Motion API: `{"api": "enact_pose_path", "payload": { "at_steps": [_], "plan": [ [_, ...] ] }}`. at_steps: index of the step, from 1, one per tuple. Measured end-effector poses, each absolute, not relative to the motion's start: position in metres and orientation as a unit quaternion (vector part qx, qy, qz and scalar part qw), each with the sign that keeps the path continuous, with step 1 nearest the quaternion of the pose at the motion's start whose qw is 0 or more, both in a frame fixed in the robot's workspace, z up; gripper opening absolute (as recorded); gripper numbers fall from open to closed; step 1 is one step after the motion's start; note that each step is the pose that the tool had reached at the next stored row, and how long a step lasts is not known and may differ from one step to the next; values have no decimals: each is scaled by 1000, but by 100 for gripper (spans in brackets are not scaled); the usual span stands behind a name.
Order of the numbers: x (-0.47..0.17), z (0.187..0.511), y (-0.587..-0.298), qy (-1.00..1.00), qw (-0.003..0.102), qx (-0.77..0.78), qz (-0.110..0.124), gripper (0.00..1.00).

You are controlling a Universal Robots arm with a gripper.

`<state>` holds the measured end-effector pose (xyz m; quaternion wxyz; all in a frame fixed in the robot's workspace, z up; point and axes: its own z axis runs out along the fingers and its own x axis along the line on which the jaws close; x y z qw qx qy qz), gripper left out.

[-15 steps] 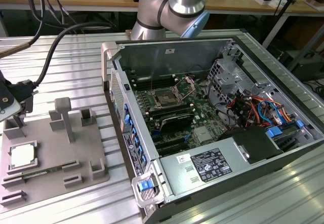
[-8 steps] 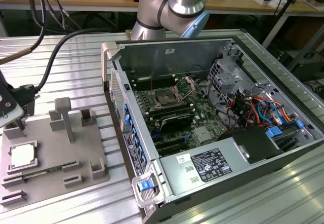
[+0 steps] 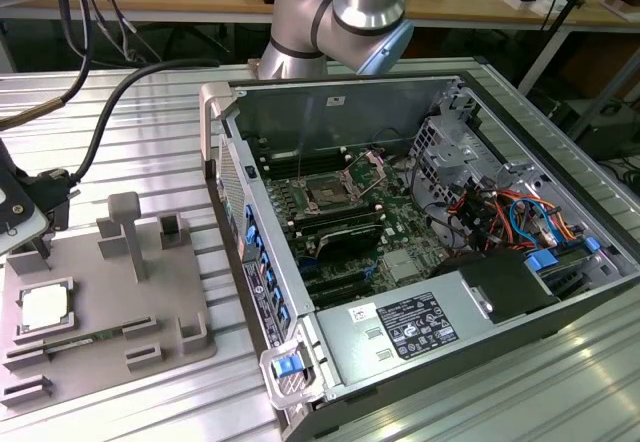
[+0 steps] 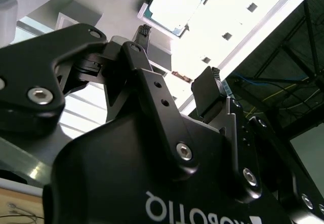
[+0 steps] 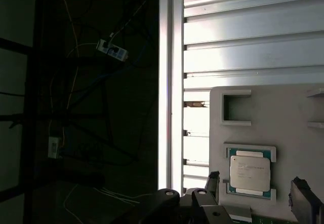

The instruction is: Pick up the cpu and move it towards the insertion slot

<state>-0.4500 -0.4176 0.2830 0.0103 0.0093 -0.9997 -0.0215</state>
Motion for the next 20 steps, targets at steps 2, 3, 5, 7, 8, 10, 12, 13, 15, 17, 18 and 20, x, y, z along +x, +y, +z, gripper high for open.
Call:
{"api": "enact_pose_path", "payload": {
  "at_steps": [2, 3, 5, 7, 8, 10, 12, 13, 15, 17, 18, 20],
  "plan": [
    [-450, 283, -418, -1000, 10, 9, -22, 62],
    [-450, 283, -418, -1000, 10, 9, -22, 62],
    [-450, 282, -418, -1000, 10, 9, -22, 62],
    [-450, 281, -418, -1000, 10, 9, -22, 62],
    [-450, 280, -418, -1000, 10, 9, -22, 62],
    [-450, 277, -418, -1000, 10, 9, -22, 62],
    [-450, 274, -418, -1000, 10, 9, -22, 62],
    [-450, 273, -418, -1000, 10, 9, -22, 62],
    [-450, 269, -418, -1000, 10, 9, -22, 62],
    [-450, 266, -419, -1000, 10, 9, -22, 62],
    [-450, 265, -419, -1000, 10, 9, -22, 62],
    [-450, 261, -419, -1000, 10, 9, -22, 62]
  ]
}}
